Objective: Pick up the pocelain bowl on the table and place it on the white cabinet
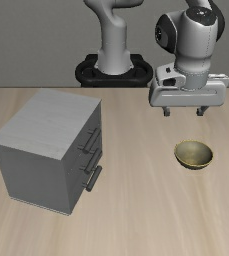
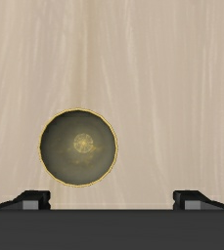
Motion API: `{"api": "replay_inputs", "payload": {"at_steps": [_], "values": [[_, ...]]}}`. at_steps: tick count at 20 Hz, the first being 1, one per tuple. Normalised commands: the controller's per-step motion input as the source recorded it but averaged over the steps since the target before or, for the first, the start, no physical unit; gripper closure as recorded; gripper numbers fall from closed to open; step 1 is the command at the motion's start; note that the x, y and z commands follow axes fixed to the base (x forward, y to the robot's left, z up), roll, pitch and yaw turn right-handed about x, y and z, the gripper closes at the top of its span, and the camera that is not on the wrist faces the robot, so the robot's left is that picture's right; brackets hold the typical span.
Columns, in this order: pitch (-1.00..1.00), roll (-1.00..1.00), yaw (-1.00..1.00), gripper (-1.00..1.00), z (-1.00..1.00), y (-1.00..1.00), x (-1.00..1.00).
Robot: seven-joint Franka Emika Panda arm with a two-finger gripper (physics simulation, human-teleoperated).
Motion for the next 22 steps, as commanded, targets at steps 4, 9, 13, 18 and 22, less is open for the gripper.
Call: {"api": "replay_inputs", "payload": {"at_steps": [4,9,13,18,22], "values": [[0.00,0.00,0.00,-1.00,-1.00,0.00,0.00],[0.00,0.00,0.00,-1.00,-1.00,0.00,0.00],[0.00,0.00,0.00,-1.00,-1.00,0.00,0.00],[0.00,0.00,0.00,1.00,0.00,0.00,0.00],[0.00,0.00,0.00,1.00,0.00,0.00,0.00]]}}
